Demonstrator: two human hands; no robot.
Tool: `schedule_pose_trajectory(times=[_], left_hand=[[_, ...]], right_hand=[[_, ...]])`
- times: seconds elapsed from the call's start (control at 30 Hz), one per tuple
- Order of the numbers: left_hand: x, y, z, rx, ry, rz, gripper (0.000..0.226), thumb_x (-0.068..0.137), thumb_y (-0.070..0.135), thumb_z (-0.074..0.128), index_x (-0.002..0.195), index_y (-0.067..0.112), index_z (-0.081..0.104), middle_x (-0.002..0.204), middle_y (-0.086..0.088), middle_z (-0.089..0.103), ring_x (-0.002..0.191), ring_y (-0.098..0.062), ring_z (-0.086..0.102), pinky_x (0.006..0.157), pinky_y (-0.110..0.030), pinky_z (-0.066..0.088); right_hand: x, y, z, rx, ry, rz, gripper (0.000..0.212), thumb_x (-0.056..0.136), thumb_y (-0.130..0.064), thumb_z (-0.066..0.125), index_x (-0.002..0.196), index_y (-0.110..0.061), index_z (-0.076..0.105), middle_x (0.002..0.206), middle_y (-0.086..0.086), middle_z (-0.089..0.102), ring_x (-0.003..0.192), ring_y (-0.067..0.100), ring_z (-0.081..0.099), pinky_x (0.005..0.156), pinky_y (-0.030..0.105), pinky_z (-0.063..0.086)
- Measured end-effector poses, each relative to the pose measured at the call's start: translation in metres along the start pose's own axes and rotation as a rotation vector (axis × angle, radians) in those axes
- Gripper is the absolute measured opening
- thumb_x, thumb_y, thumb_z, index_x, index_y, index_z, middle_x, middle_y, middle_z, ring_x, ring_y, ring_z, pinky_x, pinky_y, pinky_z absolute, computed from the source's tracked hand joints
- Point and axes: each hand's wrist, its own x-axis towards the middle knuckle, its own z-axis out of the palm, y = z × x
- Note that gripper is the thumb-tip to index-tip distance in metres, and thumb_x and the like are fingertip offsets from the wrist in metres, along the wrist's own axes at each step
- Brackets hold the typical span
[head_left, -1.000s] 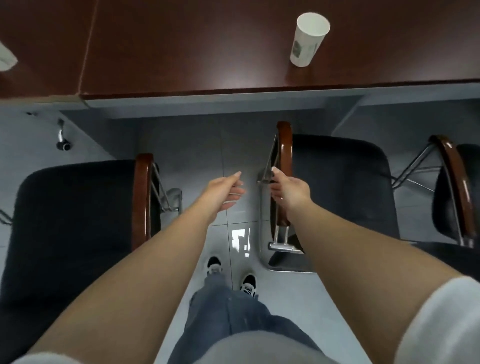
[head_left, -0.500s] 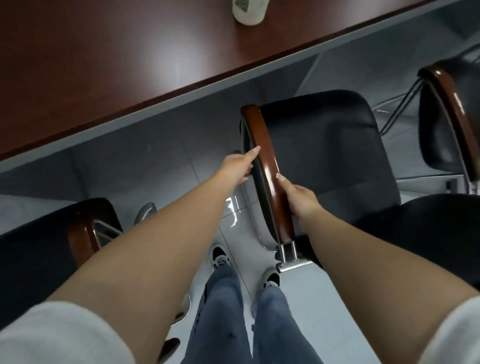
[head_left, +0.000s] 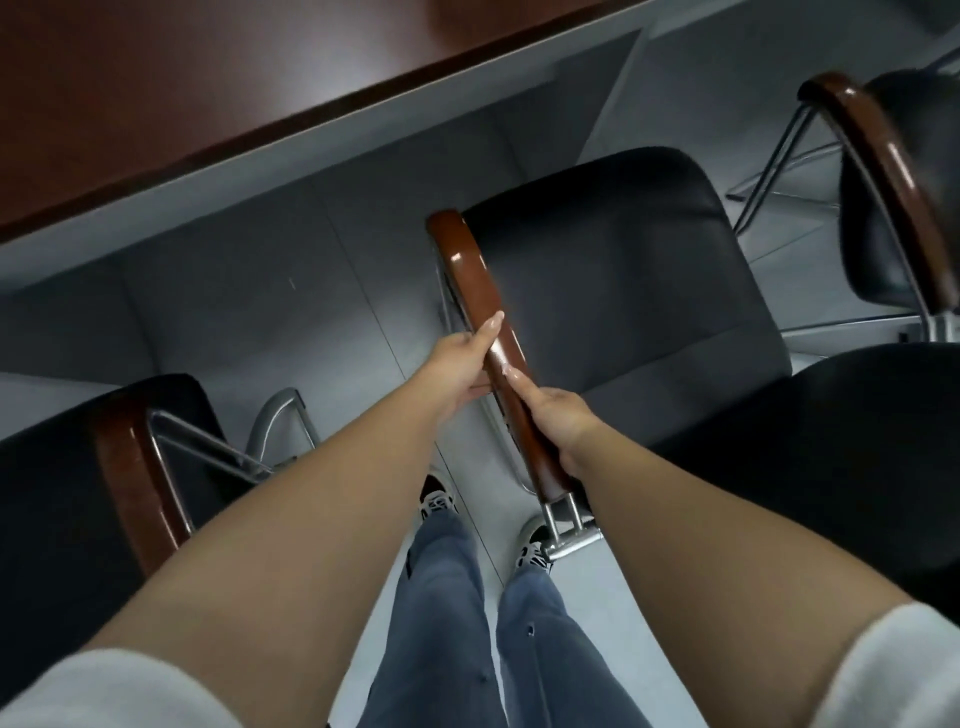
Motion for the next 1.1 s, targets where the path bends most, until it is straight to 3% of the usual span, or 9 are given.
schedule_pose_trajectory(times=[0.1,0.23,0.3,0.4,0.53,0.63,0.87,1.03,1.1], left_hand=[[-0.024,-0.028,-0.008,-0.035,0.013,-0.035,0.045,0.089,0.045,0.053,0.110,0.005,0.057,0.105,-0.013,0.068,0.093,-0.022,0.066,0.082,-0.029,0.052],[-0.044,-0.050,-0.008,-0.138,0.041,-0.037,0.040,0.091,0.041,0.052,0.113,0.008,0.057,0.109,-0.011,0.066,0.094,-0.021,0.064,0.094,-0.032,0.048],[-0.052,-0.056,-0.006,-0.207,0.080,-0.027,0.041,0.093,0.038,0.052,0.120,0.008,0.055,0.116,-0.009,0.064,0.102,-0.021,0.062,0.102,-0.034,0.044],[-0.064,-0.064,-0.005,-0.229,0.101,0.001,0.040,0.094,0.036,0.050,0.125,0.010,0.052,0.121,-0.006,0.061,0.112,-0.020,0.058,0.105,-0.032,0.040],[-0.088,-0.079,-0.008,-0.280,0.172,0.039,0.029,0.096,0.029,0.049,0.116,0.009,0.055,0.100,-0.006,0.065,0.089,-0.016,0.062,0.087,-0.025,0.047],[-0.115,-0.099,-0.006,-0.327,0.221,0.060,0.021,0.096,0.028,0.048,0.106,0.011,0.056,0.087,-0.003,0.065,0.079,-0.013,0.062,0.074,-0.020,0.049],[-0.176,-0.145,-0.003,-0.386,0.289,0.130,0.021,0.095,0.029,0.049,0.106,0.013,0.058,0.085,-0.001,0.067,0.081,-0.014,0.062,0.085,-0.024,0.048],[-0.220,-0.169,0.003,-0.383,0.320,0.199,0.016,0.094,0.027,0.050,0.090,0.015,0.060,0.082,-0.002,0.066,0.074,-0.013,0.061,0.068,-0.020,0.050],[-0.236,-0.178,0.005,-0.342,0.328,0.229,0.017,0.094,0.027,0.051,0.088,0.015,0.061,0.081,-0.001,0.065,0.072,-0.012,0.061,0.066,-0.019,0.049]], right_hand=[[-0.015,0.023,0.005,-0.035,-0.042,0.032,0.039,0.084,-0.050,0.059,0.072,-0.013,0.060,0.066,0.002,0.059,0.058,0.013,0.053,0.056,0.022,0.043],[-0.027,0.041,0.011,-0.046,-0.042,0.011,0.037,0.084,-0.048,0.062,0.081,-0.012,0.063,0.072,0.002,0.059,0.062,0.013,0.053,0.055,0.022,0.040],[-0.033,0.043,0.013,-0.022,-0.019,-0.015,0.034,0.085,-0.046,0.062,0.092,-0.012,0.064,0.083,0.003,0.061,0.073,0.016,0.057,0.060,0.022,0.043],[-0.041,0.048,0.015,0.041,0.061,-0.068,0.027,0.085,-0.043,0.062,0.089,-0.016,0.062,0.087,0.003,0.061,0.086,0.022,0.059,0.078,0.027,0.047],[-0.056,0.059,0.021,0.196,0.299,-0.190,0.026,0.086,-0.035,0.063,0.098,-0.011,0.063,0.093,0.003,0.065,0.086,0.018,0.058,0.079,0.027,0.045],[-0.075,0.075,0.026,0.165,0.328,-0.279,0.017,0.088,-0.033,0.062,0.091,-0.016,0.058,0.092,-0.002,0.061,0.091,0.017,0.057,0.085,0.027,0.044],[-0.125,0.103,0.022,0.139,0.055,-0.295,0.023,0.087,-0.037,0.062,0.095,-0.015,0.060,0.097,0.003,0.066,0.095,0.017,0.061,0.083,0.024,0.041],[-0.165,0.125,0.006,0.145,-0.091,-0.273,0.031,0.088,-0.026,0.063,0.108,-0.002,0.062,0.099,0.012,0.067,0.078,0.013,0.062,0.067,0.013,0.047],[-0.179,0.132,0.000,0.147,-0.123,-0.267,0.024,0.088,-0.024,0.063,0.101,-0.004,0.062,0.102,0.013,0.067,0.086,0.017,0.065,0.071,0.015,0.050]])
